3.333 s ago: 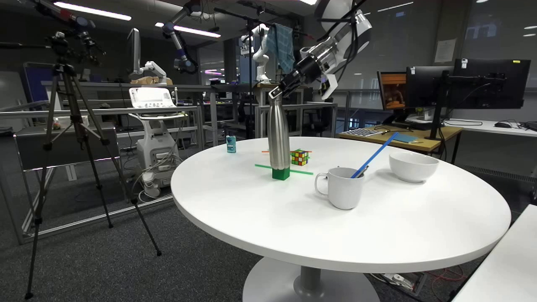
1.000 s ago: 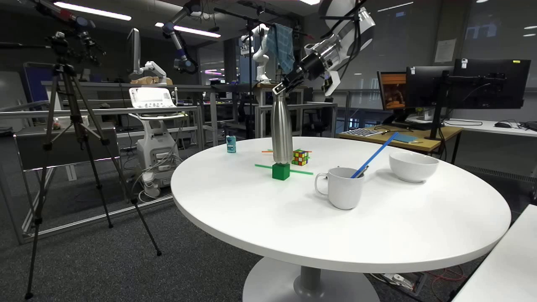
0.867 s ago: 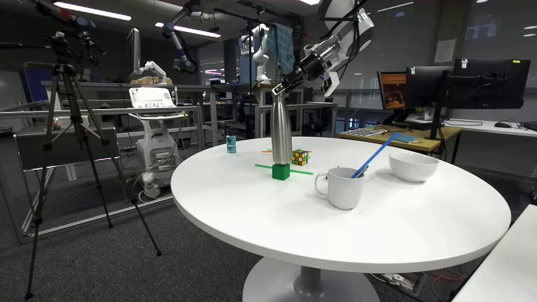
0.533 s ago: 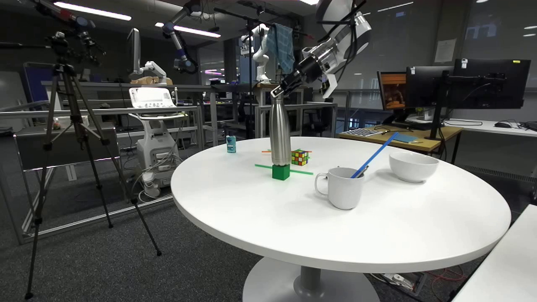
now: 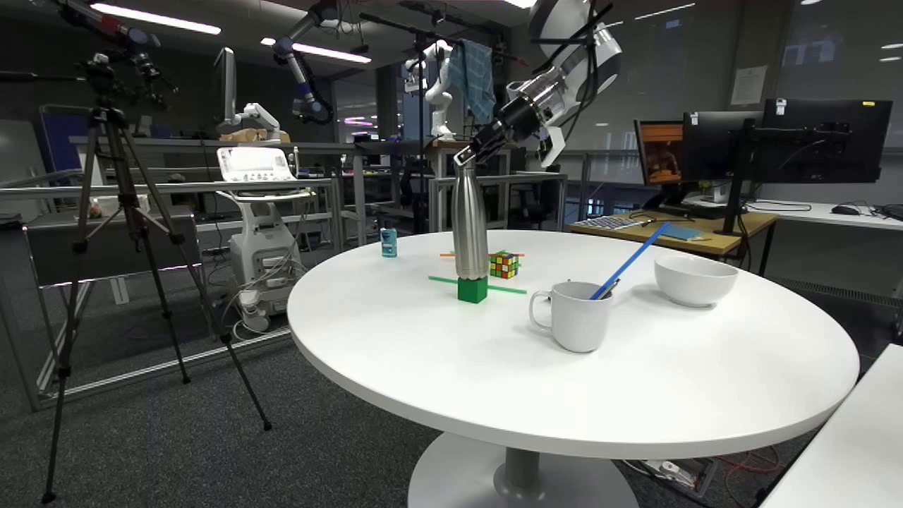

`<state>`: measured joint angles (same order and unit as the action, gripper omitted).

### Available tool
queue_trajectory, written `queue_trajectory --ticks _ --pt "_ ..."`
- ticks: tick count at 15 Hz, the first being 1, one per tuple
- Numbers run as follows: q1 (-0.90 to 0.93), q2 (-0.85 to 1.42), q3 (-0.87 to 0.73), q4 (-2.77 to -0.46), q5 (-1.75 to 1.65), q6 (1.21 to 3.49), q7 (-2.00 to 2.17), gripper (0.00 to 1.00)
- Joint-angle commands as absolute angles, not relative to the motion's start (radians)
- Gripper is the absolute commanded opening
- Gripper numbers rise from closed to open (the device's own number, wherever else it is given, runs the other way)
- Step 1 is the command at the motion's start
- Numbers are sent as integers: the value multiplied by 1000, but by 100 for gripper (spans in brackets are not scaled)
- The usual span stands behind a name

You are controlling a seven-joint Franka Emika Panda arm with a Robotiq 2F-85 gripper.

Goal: Put the silver flask on top of the green block

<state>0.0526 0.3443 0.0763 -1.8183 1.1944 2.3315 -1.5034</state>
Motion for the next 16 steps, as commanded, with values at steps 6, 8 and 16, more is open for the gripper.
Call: queue_trajectory --ticks 6,8,16 --pt "49 359 80 -1772 1181 2336 -1460 52" --pt "49 360 80 -1770 1180 2336 -1459 77" --pt "49 359 80 -1755 1180 2338 -1455 100"
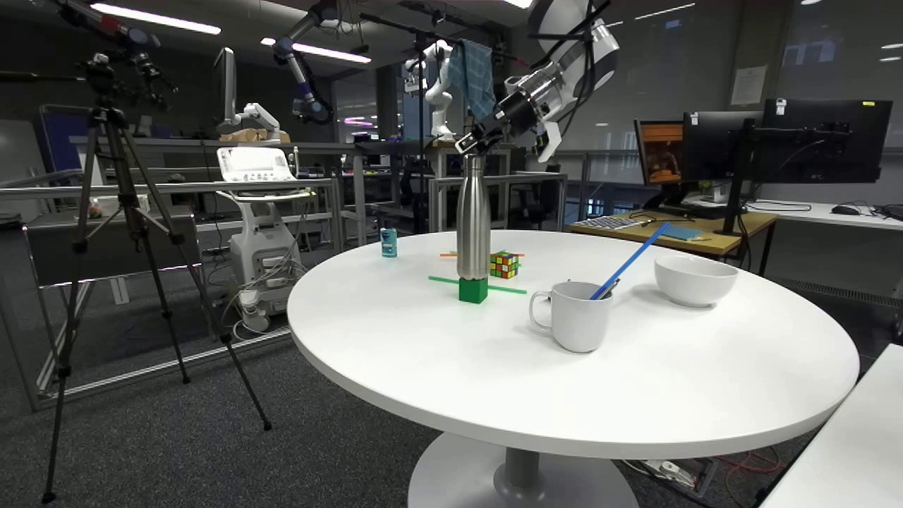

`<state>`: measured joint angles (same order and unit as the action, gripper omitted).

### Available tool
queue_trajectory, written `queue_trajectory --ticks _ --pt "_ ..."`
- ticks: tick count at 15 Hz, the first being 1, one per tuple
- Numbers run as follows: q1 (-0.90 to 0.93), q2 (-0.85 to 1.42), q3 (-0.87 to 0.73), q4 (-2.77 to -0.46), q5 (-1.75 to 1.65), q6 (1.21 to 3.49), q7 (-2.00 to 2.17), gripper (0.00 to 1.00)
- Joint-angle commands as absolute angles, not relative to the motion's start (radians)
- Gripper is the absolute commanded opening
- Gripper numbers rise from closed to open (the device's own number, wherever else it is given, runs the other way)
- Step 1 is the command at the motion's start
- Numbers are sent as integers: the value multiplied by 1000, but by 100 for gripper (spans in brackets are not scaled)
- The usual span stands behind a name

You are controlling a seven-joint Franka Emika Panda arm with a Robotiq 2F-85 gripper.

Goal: Put the silver flask on top of the green block

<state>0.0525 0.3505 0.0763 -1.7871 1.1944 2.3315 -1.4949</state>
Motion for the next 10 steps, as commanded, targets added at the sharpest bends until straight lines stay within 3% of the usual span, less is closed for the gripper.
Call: queue_trajectory --ticks 1,10 --pt "49 360 80 -1753 1179 2338 -1454 100" --pt "54 313 84 -1768 1188 2358 -1468 100"
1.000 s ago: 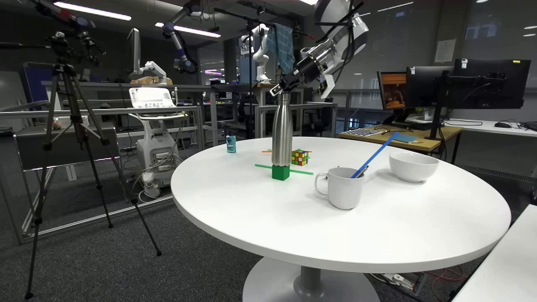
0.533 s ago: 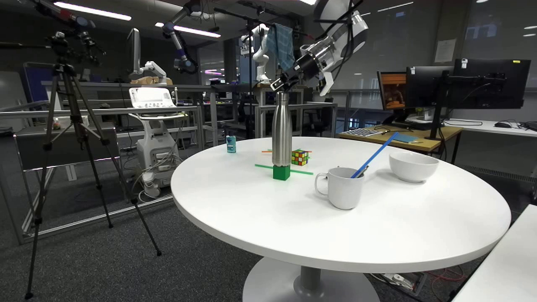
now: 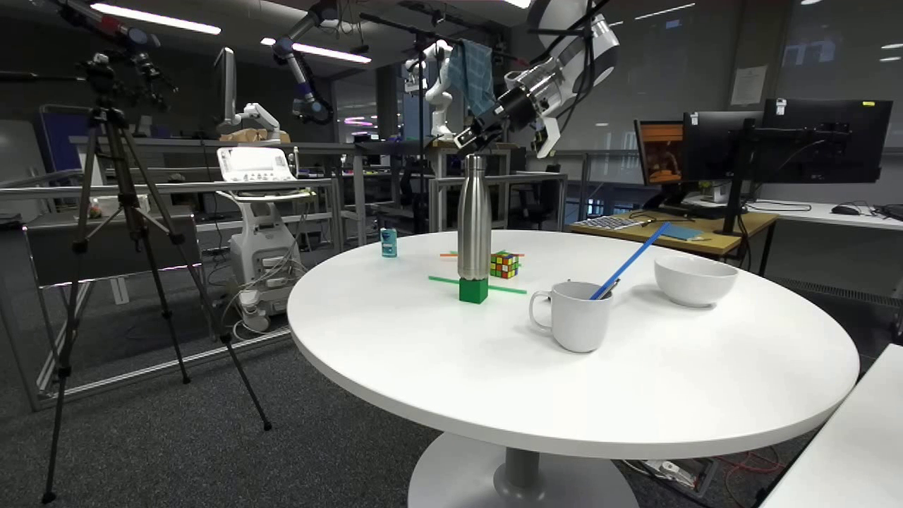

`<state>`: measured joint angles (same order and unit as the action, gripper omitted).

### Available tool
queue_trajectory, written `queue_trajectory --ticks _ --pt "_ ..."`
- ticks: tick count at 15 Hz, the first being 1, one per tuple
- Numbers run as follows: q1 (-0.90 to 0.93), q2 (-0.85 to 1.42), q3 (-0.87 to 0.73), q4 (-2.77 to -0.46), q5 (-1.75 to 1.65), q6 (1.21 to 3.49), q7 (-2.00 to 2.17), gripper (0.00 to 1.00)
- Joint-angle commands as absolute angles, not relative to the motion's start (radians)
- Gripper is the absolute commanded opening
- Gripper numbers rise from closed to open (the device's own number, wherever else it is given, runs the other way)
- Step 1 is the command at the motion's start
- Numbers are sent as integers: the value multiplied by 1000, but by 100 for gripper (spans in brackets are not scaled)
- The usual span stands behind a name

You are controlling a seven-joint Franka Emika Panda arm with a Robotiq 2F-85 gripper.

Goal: Put the silver flask on top of the green block

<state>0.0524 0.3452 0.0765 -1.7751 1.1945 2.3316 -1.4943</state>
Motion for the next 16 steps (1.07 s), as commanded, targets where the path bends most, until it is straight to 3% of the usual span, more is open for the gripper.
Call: queue_trajectory --ticks 1,16 --pt "57 302 86 -1769 1188 2362 -1470 100" --pt "113 117 131 -1834 1192 2533 -1516 100"
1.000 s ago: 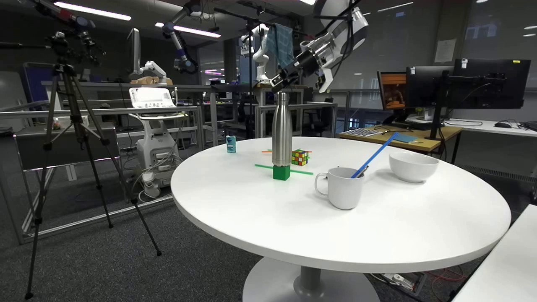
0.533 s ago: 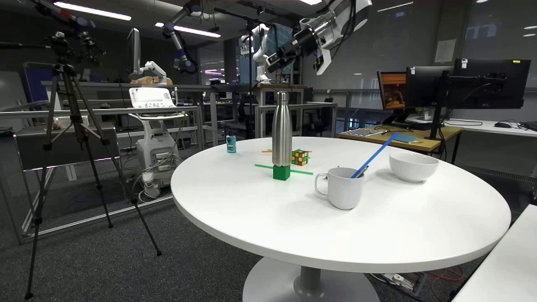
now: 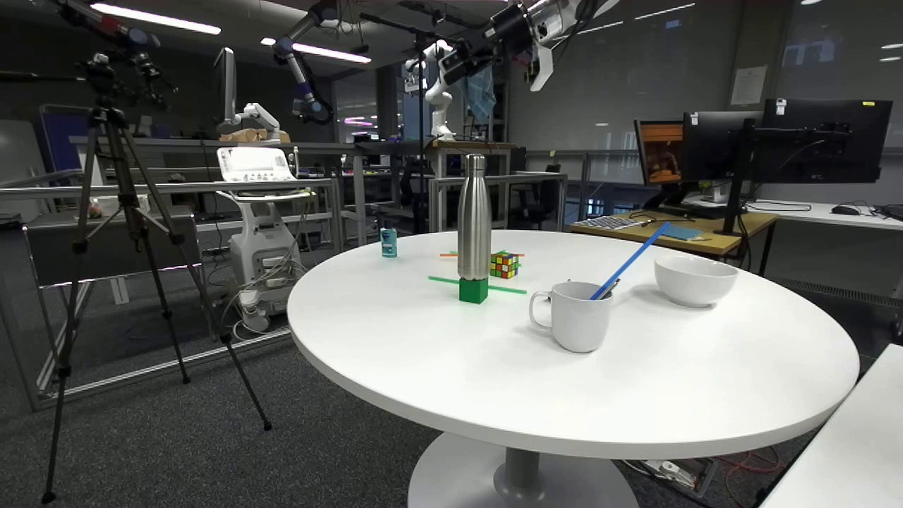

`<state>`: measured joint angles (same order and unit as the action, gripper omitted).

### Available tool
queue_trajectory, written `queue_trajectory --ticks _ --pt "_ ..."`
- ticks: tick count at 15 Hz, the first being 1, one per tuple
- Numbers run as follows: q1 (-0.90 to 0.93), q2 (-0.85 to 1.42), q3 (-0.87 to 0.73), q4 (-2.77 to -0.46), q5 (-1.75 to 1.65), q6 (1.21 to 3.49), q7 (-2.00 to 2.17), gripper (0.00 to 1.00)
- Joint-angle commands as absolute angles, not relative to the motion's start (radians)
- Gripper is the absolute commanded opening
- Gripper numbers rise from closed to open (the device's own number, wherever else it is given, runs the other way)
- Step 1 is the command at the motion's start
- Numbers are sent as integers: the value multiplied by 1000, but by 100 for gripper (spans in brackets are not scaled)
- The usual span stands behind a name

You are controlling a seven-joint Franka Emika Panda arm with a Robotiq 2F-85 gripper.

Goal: Put the silver flask on top of the green block

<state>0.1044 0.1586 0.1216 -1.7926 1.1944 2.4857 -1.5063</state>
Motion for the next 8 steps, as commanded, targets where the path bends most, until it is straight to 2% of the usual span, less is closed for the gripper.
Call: queue_trajectory --ticks 1,8 --pt "114 118 132 -1834 1198 2535 -1488 100" --pt "107 143 132 -1814 1191 2505 -1479 100"
